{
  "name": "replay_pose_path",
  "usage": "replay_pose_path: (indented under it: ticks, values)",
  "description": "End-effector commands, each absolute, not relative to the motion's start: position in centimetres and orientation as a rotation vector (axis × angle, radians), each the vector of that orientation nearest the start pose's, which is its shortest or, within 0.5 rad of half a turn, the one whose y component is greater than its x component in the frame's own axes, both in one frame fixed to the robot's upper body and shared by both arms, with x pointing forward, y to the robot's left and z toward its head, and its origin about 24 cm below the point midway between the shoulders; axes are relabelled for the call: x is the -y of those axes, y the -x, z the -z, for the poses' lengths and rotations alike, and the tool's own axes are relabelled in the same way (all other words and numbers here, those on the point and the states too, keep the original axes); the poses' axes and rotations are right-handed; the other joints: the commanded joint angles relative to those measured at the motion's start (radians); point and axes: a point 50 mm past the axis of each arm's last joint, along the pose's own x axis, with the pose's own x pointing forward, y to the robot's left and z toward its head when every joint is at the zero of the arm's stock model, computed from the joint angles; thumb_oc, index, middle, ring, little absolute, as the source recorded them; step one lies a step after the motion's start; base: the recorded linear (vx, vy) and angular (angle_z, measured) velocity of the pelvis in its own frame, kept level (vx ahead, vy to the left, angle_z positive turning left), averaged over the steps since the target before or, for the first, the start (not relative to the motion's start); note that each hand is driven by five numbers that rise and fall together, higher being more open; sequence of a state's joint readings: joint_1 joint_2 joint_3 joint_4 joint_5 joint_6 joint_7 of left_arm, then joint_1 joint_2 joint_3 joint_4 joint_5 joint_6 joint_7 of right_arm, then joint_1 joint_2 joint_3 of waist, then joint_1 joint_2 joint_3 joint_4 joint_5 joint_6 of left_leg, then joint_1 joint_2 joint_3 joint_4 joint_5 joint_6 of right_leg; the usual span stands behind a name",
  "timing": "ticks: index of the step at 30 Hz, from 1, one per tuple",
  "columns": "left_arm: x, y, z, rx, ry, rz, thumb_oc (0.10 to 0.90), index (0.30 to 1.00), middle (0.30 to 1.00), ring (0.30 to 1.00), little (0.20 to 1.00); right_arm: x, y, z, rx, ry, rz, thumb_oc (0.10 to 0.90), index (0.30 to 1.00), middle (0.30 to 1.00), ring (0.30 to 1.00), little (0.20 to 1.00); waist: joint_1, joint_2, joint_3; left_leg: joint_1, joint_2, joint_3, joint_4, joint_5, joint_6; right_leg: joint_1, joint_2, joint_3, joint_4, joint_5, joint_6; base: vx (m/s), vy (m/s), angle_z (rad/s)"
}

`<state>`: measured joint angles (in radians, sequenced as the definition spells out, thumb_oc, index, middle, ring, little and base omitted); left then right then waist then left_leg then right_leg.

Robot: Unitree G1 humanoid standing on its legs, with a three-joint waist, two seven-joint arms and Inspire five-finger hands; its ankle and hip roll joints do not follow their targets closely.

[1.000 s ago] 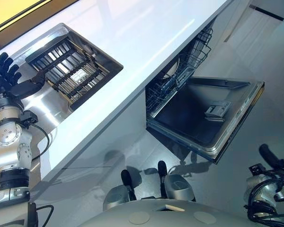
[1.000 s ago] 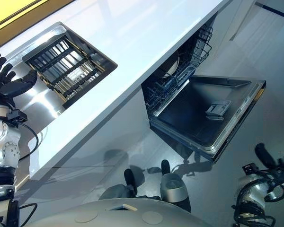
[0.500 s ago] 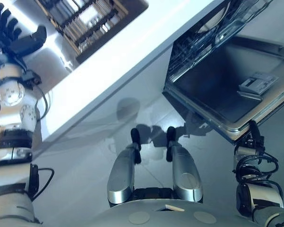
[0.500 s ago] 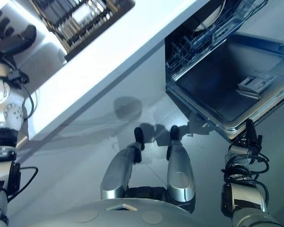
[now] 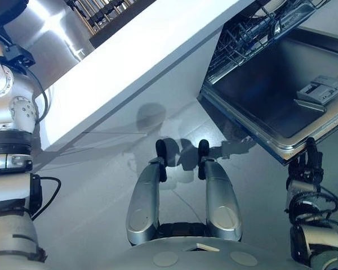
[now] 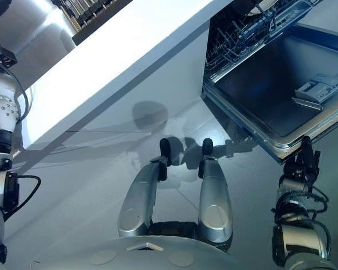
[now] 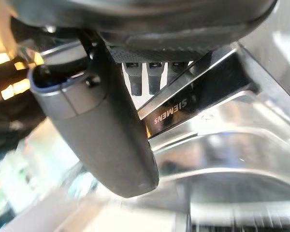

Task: Pick up plates and place into dishwasher.

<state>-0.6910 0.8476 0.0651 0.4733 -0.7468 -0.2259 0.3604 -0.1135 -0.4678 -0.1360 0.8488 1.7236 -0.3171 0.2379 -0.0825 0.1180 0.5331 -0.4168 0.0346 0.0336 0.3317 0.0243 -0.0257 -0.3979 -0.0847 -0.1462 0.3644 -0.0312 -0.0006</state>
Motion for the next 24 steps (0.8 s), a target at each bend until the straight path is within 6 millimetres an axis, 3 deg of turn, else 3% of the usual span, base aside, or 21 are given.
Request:
replay_pose_path:
  ticks: [1, 3, 4, 8, 11, 14, 19, 24]
  values:
    - [-34.7, -29.8, -29.3, 0.829, 0.082, -0.558, 0.800, 0.900, 0.900, 0.900, 0.900, 21.5, -30.4, -9.5, 0.528, -1.084, -0.449, 0.800, 0.900, 0.900, 0.900, 0.900, 0.008, -0.013, -0.013, 0.112, -0.074, 0.066, -0.102, -0.044, 0.028, 0.073, 0.034, 0.034, 0.030, -0.083, 0.035, 0.04, 0.074, -0.18]
    - [-35.1, -29.7, -29.0, 0.820, 0.077, -0.563, 0.800, 0.900, 0.900, 0.900, 0.900, 19.0, -29.9, -12.4, 0.565, -0.998, -0.656, 0.800, 0.900, 0.900, 0.900, 0.900, 0.004, -0.025, -0.017, 0.136, -0.075, 0.071, -0.117, -0.048, 0.029, 0.095, 0.034, 0.036, 0.004, -0.080, 0.042, 0.07, 0.087, -0.25]
    - [-35.2, -29.7, -28.7, 0.809, 0.077, -0.561, 0.800, 0.900, 0.900, 0.900, 0.900, 16.8, -29.3, -15.0, 0.602, -0.912, -0.824, 0.800, 0.900, 0.900, 0.900, 0.900, 0.002, -0.036, -0.026, 0.156, -0.078, 0.074, -0.129, -0.050, 0.030, 0.113, 0.034, 0.038, -0.019, -0.073, 0.047, 0.06, 0.096, -0.35]
    - [-35.5, -29.7, -27.6, 0.778, 0.082, -0.552, 0.800, 0.900, 0.900, 0.900, 0.900, 14.0, -28.0, -20.2, 0.655, -0.736, -1.054, 0.800, 0.900, 0.900, 0.900, 0.900, 0.002, -0.052, -0.063, 0.199, -0.081, 0.080, -0.153, -0.050, 0.031, 0.150, 0.038, 0.041, -0.065, -0.054, 0.051, 0.09, 0.116, -0.25]
    - [-35.7, -29.9, -26.4, 0.746, 0.095, -0.540, 0.800, 0.900, 0.900, 0.900, 0.900, 13.3, -27.7, -22.9, 0.693, -0.652, -1.092, 0.800, 0.900, 0.900, 0.900, 0.900, 0.004, -0.059, -0.099, 0.233, -0.083, 0.086, -0.164, -0.060, 0.033, 0.182, 0.035, 0.041, -0.092, -0.048, 0.055, 0.11, 0.121, -0.24]
    - [-36.0, -29.9, -25.5, 0.719, 0.104, -0.537, 0.800, 0.900, 0.900, 0.900, 0.900, 13.7, -28.0, -23.5, 0.700, -0.649, -1.026, 0.800, 0.900, 0.900, 0.900, 0.900, 0.002, -0.063, -0.123, 0.261, -0.083, 0.093, -0.171, -0.069, 0.035, 0.202, 0.032, 0.041, -0.103, -0.046, 0.059, 0.12, 0.125, -0.05]
    - [-36.6, -29.2, -22.7, 0.652, 0.105, -0.547, 0.800, 0.900, 0.900, 0.900, 0.900, 15.2, -28.5, -21.7, 0.617, -0.703, -0.847, 0.800, 0.900, 0.900, 0.900, 0.900, -0.002, -0.070, -0.186, 0.342, -0.087, 0.109, -0.223, -0.074, 0.045, 0.265, 0.036, 0.041, -0.144, -0.042, 0.071, 0.15, 0.107, 0.19]
    - [-37.1, -28.1, -20.3, 0.614, 0.101, -0.577, 0.800, 0.900, 0.900, 0.900, 0.900, 18.0, -28.7, -18.8, 0.586, -0.775, -0.593, 0.800, 0.900, 0.900, 0.900, 0.900, -0.004, -0.074, -0.229, 0.391, -0.087, 0.117, -0.261, -0.075, 0.055, 0.293, 0.042, 0.044, -0.154, -0.042, 0.081, 0.10, 0.054, 0.07]
